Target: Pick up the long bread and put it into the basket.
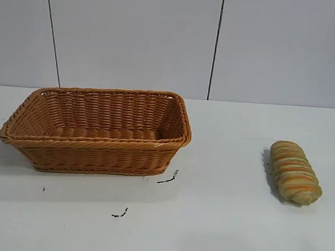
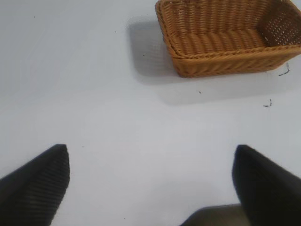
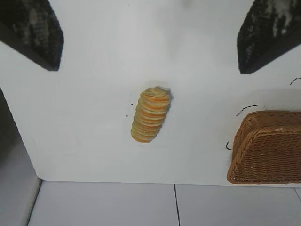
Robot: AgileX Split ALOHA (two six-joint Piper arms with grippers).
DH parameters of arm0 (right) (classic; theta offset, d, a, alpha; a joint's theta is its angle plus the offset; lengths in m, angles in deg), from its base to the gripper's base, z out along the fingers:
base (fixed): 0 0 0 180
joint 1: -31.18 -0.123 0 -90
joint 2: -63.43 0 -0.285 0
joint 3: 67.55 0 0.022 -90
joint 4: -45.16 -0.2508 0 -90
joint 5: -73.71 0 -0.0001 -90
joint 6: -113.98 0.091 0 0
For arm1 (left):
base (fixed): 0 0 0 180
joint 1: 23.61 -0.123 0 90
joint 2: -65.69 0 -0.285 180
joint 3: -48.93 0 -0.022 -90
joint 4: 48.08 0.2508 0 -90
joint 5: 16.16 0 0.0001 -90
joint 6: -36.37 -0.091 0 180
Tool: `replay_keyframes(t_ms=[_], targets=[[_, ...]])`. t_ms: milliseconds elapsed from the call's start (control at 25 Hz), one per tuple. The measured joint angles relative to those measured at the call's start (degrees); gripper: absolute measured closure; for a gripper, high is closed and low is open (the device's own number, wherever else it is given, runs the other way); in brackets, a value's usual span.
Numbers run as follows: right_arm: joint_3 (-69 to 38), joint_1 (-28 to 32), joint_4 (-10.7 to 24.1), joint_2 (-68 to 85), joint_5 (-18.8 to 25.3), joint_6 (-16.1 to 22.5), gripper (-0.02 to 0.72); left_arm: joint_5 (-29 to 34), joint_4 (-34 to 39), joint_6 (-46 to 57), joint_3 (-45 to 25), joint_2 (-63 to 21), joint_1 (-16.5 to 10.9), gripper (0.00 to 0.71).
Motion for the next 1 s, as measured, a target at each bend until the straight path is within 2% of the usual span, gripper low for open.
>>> replay_keyframes(t_ms=[520,680,1000], targets=[[0.3,0.0,0.1,-2.2,0.0,0.1,0.014,0.0,0.0,0.0,0.0,0.0,0.0,0.018],[2.0,0.0,0.2,-12.4,-0.1,0.1,0.014,0.0,0.0,0.0,0.0,0.0,0.0,0.018],[9.7,0.0,0.2,-45.7,-3.0,0.1,0.014,0.0,0.0,0.0,0.0,0.0,0.0,0.018]])
